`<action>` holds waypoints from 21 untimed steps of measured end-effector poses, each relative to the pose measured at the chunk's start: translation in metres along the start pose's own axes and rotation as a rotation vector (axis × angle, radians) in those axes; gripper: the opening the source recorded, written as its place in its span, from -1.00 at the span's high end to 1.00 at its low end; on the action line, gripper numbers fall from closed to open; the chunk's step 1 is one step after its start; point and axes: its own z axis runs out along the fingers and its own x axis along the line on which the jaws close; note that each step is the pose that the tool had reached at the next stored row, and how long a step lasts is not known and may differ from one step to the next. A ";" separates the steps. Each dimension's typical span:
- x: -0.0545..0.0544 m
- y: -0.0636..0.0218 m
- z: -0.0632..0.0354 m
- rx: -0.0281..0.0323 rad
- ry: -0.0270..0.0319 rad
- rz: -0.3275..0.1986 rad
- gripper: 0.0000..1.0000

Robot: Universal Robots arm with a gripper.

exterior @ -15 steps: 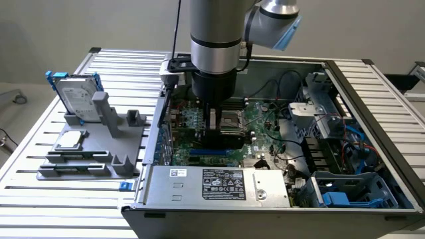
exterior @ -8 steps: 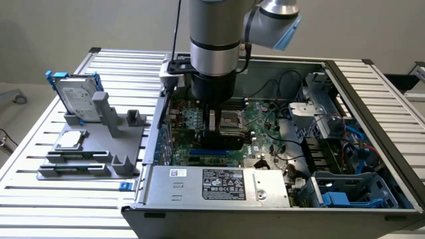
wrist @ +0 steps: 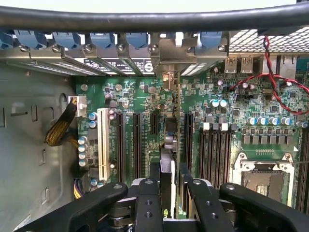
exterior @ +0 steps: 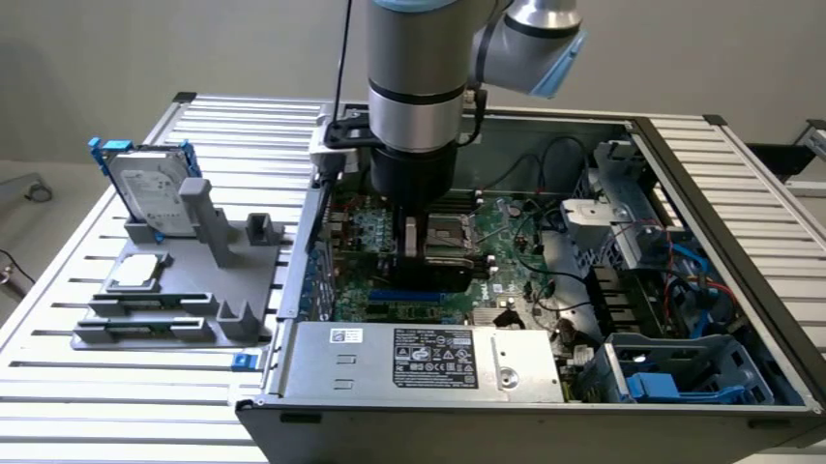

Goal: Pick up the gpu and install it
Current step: 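Insert the gpu into the slot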

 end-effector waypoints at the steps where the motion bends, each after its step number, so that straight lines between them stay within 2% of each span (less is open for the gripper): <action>1: 0.000 0.0002 0.0006 -0.0008 -0.0006 0.000 0.47; 14: 0.000 0.0016 0.0067 -0.0100 -0.0023 0.000 0.47; 21: 0.000 0.0017 0.0078 -0.0115 -0.0045 0.000 0.47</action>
